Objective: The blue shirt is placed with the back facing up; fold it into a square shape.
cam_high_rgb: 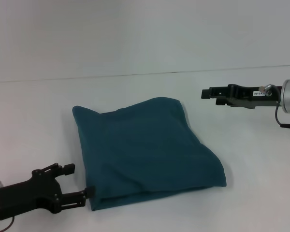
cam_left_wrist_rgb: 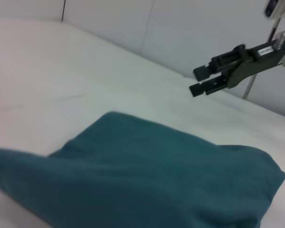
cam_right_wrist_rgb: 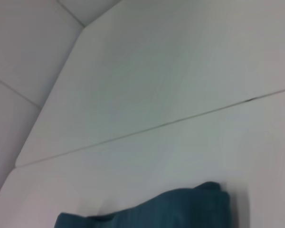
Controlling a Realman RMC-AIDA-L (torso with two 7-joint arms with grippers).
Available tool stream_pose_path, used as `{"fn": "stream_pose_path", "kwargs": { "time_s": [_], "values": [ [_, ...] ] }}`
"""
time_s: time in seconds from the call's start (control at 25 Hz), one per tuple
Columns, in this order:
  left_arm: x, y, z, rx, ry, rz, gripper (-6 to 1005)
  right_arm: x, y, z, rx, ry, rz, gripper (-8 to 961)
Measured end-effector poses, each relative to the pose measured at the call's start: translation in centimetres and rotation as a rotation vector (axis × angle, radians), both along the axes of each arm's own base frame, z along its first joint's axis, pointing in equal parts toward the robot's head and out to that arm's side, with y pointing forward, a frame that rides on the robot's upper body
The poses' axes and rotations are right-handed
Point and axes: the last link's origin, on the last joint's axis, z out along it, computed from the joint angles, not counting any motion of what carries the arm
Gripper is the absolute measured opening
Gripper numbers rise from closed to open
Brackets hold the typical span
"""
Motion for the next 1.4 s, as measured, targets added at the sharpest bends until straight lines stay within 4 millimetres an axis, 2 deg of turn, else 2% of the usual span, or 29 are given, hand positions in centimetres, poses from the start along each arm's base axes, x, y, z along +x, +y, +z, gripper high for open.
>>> {"fn": "stream_pose_path", "kwargs": {
  "time_s": [0.28,0.72,1.12,1.4],
  "values": [
    [-0.1,-0.8,-0.8,0.07,-0.003,-0.101,933,0.4,0.1,0.4,0.034,0.016,-0.025,704],
    [-0.6,-2.1,-2.8,0.062,0.024,-0.177,933,0.3,0.2,0.4,0.039,0.025,-0.032,703],
    [-0.7,-1.1,-4.7,0.061,0.093,-0.174,933,0.0,0.4,0.2,0.04,0.029,-0.028,703],
    [-0.8,-0.8,-4.7,0.066,0.104,-0.167,933,0.0,0.4,0.3,0.04,0.031,-0.03,703]
  ]
}}
